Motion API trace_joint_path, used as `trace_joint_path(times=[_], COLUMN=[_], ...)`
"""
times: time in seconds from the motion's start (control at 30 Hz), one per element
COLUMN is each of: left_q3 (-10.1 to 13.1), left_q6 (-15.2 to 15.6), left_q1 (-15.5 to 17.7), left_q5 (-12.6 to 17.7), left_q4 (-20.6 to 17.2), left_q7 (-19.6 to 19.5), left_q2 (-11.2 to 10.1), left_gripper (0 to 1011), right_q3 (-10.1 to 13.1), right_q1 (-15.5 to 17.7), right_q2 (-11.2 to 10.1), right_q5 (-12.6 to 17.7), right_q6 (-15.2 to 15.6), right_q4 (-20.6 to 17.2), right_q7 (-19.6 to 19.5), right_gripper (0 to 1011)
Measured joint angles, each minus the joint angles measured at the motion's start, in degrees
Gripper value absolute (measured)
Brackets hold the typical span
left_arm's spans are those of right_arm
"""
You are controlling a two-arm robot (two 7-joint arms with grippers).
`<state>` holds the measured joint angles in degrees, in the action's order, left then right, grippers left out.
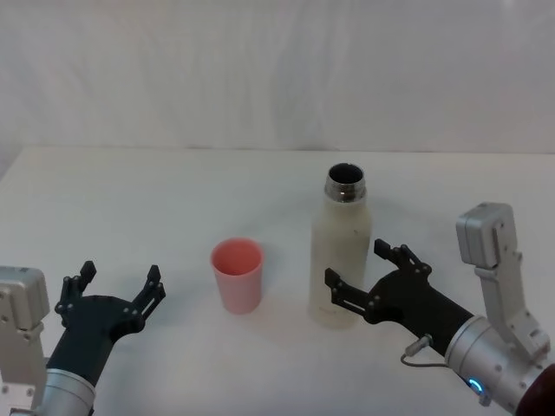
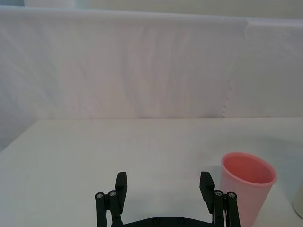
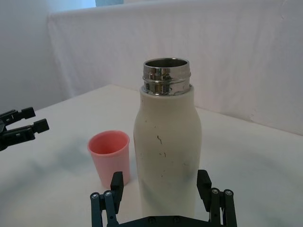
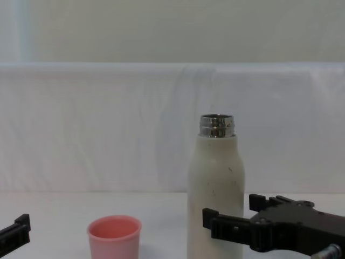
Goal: Grasp the thermos with one hand and pour water into the cup lid.
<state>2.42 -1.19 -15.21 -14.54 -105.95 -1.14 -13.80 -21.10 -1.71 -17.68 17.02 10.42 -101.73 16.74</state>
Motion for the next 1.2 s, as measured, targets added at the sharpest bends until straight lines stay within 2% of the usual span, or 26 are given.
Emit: trace_joint_path(times=[0.73, 1.2], left_q3=[0.0, 0.0], left_q6=[0.0, 0.0], left_q1=[0.0, 0.0], left_q5=[0.0, 0.0], left_q4=[0.0, 0.0], left_q7=[0.0, 0.0], left_q2=[0.0, 0.0], left_gripper=[1001, 1001], right_q3=[-1.7, -2.0], right_q1=[-3.6, -4.4], right_q2=[2.4, 2.9], right_q5=[-0.1, -1.2], right_q6=[-0.1, 0.1], right_q4=[3.6, 4.1], right_q7=[-0.8, -1.3], right_gripper=[1001, 1001])
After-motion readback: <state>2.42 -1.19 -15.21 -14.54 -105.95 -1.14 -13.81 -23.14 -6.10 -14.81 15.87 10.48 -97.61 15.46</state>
